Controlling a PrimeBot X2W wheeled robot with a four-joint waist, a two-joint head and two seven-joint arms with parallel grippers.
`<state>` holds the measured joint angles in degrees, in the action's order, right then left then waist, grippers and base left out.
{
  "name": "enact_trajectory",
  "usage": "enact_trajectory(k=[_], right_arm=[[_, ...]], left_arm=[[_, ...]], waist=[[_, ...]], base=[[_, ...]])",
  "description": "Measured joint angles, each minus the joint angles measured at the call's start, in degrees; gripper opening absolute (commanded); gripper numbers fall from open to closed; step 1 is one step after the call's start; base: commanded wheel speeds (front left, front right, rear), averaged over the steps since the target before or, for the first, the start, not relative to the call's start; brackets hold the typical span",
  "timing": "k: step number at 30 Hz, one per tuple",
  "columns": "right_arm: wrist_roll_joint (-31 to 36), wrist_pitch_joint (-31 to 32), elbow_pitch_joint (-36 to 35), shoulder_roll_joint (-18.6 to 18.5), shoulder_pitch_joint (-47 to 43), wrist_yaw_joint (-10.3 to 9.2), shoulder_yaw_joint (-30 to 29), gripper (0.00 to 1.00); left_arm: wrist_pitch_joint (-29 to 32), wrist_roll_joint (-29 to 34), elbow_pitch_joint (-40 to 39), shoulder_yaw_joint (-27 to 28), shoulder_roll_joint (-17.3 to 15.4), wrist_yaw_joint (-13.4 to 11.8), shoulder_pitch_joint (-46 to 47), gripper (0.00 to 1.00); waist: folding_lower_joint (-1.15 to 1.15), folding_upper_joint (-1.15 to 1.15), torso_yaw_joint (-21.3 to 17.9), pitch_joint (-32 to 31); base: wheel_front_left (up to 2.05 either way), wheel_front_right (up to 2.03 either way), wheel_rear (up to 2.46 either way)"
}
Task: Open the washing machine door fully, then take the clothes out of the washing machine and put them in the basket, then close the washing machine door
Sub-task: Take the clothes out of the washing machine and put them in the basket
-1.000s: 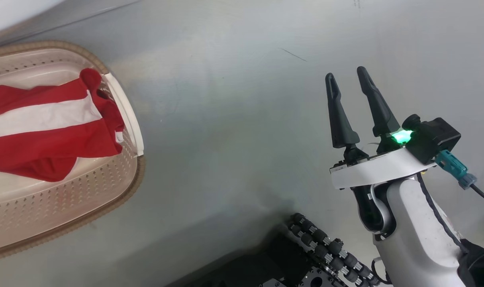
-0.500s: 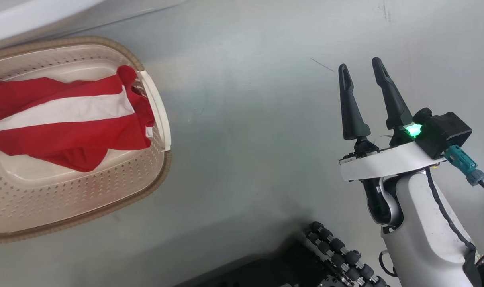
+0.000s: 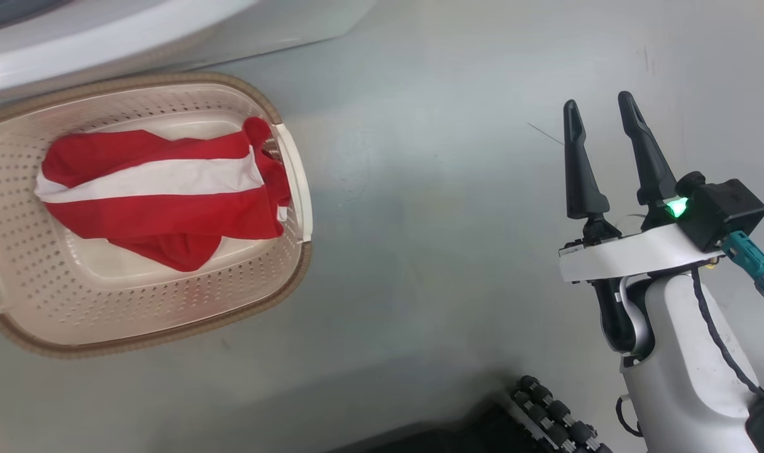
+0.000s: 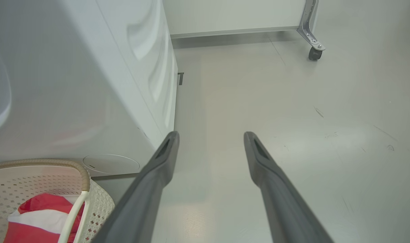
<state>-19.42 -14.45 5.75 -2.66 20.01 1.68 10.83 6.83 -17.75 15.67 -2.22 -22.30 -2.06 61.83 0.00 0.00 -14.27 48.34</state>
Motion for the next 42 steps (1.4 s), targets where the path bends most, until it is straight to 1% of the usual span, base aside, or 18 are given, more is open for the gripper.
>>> enact_trajectory(k=[2,6,9,14,16,18,25,29,33,42], right_arm=[[0.47,0.0,0.01,-0.23,-0.53,0.0,-0.46,1.0],[1.11,0.0,0.14,-0.7,-1.12,0.01,-1.25,1.0],[1.53,0.0,0.15,-0.88,-1.9,0.01,-1.63,1.0],[2.13,0.0,0.15,-1.22,-3.07,0.01,-2.59,1.0],[2.43,0.0,0.18,-1.35,-3.47,0.01,-2.71,1.0],[2.46,0.0,0.18,-1.4,-3.88,0.02,-2.99,1.0],[3.16,0.0,0.37,-1.47,-5.49,0.01,-4.03,1.0],[3.44,0.0,0.64,-1.79,-6.75,0.01,-4.59,1.0],[3.68,0.0,1.16,-1.98,-8.2,0.02,-4.77,1.0],[4.03,0.0,1.71,-2.66,-11.84,-0.05,-5.6,1.0]], left_arm=[[-2.05,-0.12,-1.14,0.01,0.73,-0.49,-2.62,0.0],[-6.08,-0.37,-3.78,-0.09,3.37,-1.41,-7.95,0.0],[-8.03,-0.22,-5.42,-0.81,4.42,-1.85,-11.7,0.0],[-11.5,1.23,-7.94,-2.02,7.01,-2.91,-17.58,0.0],[-13.18,1.72,-9.26,-1.98,7.37,-3.28,-19.58,0.0],[-14.7,2.09,-10.61,-1.93,7.88,-3.45,-21.25,0.0],[-19.59,2.07,-13.19,-2.02,12.41,-3.72,-28.61,0.0],[-20.08,2.03,-15.07,-3.03,14.34,-4.0,-31.64,0.0],[-20.56,2.04,-16.81,-3.85,15.5,-4.17,-34.15,0.0],[-20.59,2.15,-20.59,-5.9,17.34,-4.19,-40.36,0.0]], waist=[[0.0,0.0,0.67,-0.76],[0.0,0.0,1.98,-2.42],[0.0,0.0,2.96,-3.72],[0.0,0.0,4.58,-5.89],[0.0,0.0,5.19,-6.79],[0.0,0.0,5.75,-7.71],[0.0,0.0,7.41,-11.44],[0.0,0.0,8.32,-13.97],[0.0,0.0,9.31,-16.64],[0.0,0.0,11.64,-22.81]], base=[[0.0,0.0,0.0],[0.0,0.0,0.0],[0.0,0.0,0.0],[0.0,0.0,0.0],[0.0,0.0,0.0],[0.0,0.0,0.0],[0.0,0.0,0.0],[0.0,0.0,0.0],[0.0,0.0,0.0],[0.0,0.0,0.0]])
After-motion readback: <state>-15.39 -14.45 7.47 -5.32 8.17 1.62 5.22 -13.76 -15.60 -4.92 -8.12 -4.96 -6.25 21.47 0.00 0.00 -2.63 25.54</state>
